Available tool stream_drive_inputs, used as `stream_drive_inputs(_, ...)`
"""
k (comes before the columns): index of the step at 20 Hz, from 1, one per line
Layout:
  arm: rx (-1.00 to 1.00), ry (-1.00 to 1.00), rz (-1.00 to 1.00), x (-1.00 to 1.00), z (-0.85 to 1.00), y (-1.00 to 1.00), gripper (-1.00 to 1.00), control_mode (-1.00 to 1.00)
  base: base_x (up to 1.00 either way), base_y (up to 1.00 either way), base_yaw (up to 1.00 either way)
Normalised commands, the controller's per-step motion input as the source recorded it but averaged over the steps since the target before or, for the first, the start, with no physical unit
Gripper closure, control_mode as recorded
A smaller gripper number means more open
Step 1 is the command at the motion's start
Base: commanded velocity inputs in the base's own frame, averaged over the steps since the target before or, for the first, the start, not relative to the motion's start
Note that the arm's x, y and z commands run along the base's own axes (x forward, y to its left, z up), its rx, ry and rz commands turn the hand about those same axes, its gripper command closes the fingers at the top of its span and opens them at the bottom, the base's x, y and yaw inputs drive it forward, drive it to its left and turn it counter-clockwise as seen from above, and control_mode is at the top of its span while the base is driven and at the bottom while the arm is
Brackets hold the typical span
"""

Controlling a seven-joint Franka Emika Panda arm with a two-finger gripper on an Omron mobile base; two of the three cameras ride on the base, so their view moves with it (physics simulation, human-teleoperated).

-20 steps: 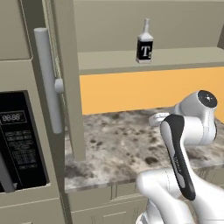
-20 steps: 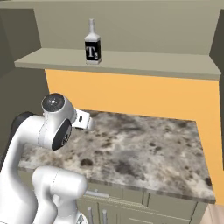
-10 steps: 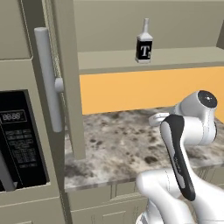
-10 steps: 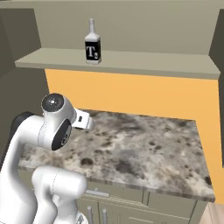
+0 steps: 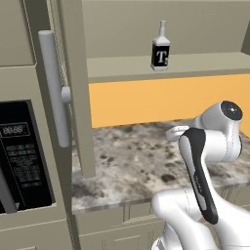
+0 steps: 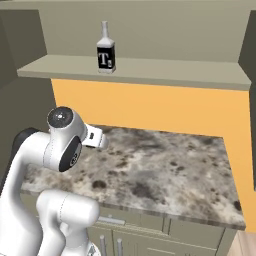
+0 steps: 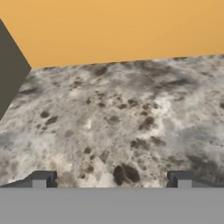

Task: Get the candle and the liquor from the cabinet and move them to the dining counter.

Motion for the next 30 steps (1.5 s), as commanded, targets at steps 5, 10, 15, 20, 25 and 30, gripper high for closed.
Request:
stream_drive_inputs(5, 0.00, 0.00, 0.00, 0.00, 0.00, 0.00, -1.00, -1.00, 0.00, 0.00, 0.00)
stream_drive_inputs(10, 0.00, 0.00, 0.00, 0.00, 0.00, 0.00, -1.00, -1.00, 0.00, 0.00, 0.00)
stream_drive_inputs(15, 0.00, -0.04, 0.00, -0.14, 0.00, 0.00, -1.00, -1.00, 0.00, 0.00, 0.00)
stream_drive_inputs(20, 0.00, -0.26, 0.00, -0.08, 0.22, 0.06, -1.00, -1.00, 0.00, 0.00, 0.00)
stream_drive_inputs(25, -0.03, -0.15, 0.01, -0.01, 0.48, 0.08, -1.00, -1.00, 0.00, 0.00, 0.00)
stream_drive_inputs(30, -0.03, 0.00, 0.00, 0.00, 0.60, 0.02, -1.00, -1.00, 0.00, 0.00, 0.00)
